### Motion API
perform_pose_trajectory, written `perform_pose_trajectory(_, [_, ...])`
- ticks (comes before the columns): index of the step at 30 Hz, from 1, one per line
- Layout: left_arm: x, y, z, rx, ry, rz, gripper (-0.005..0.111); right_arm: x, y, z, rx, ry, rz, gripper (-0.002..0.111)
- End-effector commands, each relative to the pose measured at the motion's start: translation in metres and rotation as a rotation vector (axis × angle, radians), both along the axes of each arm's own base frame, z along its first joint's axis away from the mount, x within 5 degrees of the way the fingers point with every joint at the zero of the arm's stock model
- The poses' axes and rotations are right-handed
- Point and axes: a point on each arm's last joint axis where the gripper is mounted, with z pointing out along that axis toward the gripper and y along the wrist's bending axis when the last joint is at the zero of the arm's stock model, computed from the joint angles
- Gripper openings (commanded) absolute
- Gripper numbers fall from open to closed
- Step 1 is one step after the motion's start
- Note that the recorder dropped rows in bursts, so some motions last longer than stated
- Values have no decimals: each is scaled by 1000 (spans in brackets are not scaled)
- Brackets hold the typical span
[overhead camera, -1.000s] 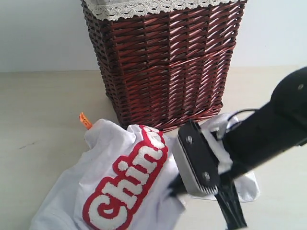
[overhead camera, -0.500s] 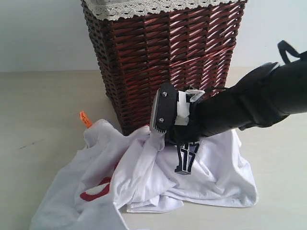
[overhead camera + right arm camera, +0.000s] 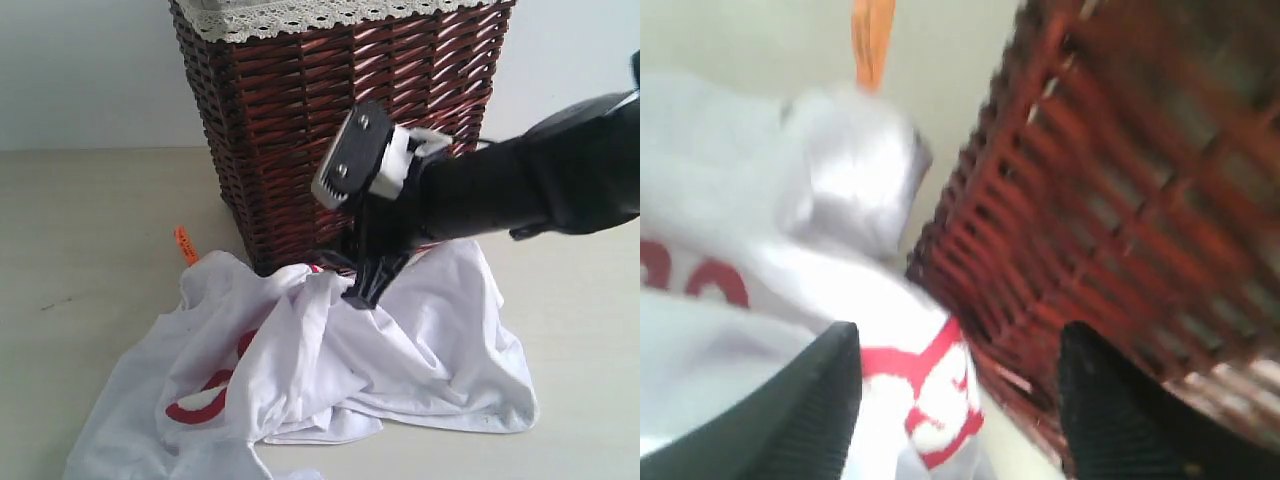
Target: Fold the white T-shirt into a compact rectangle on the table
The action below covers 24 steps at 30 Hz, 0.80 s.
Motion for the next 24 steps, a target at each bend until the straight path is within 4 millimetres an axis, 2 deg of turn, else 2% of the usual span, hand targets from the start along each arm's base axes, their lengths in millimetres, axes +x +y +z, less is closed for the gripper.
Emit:
perform_pose_trajectory(1, [0, 0, 1, -2, -14, 0, 0, -26, -2, 49, 117, -39, 104, 57])
perform_pose_trajectory(2, [0, 0, 1, -2, -14, 0, 0, -33, -1, 51, 110, -18, 162, 57])
perform_pose_trajectory(4, [0, 0, 1, -2, -14, 0, 0, -48, -1, 44, 27, 56, 331, 57])
perform_pose_trajectory(7, [0, 0, 1, -2, -14, 0, 0, -69, -8, 15, -153, 274, 625, 54])
perform_pose_trajectory(9, [0, 0, 1, -2, -14, 0, 0, -74, -14, -11, -250, 412, 735, 53])
perform_pose_trajectory(12, [0, 0, 1, -2, -14, 0, 0, -63, -15, -51, -332, 422, 653, 51])
perform_pose_trajectory(15, [0, 0, 1, -2, -14, 0, 0, -49, -15, -78, -383, 379, 556, 51])
perform_pose_trajectory(20, [0, 0, 1, -2, -14, 0, 0, -45, -14, -98, -411, 386, 574, 50])
perform_pose_trajectory(24, [0, 0, 1, -2, -14, 0, 0, -35, -13, -108, -418, 340, 489, 50])
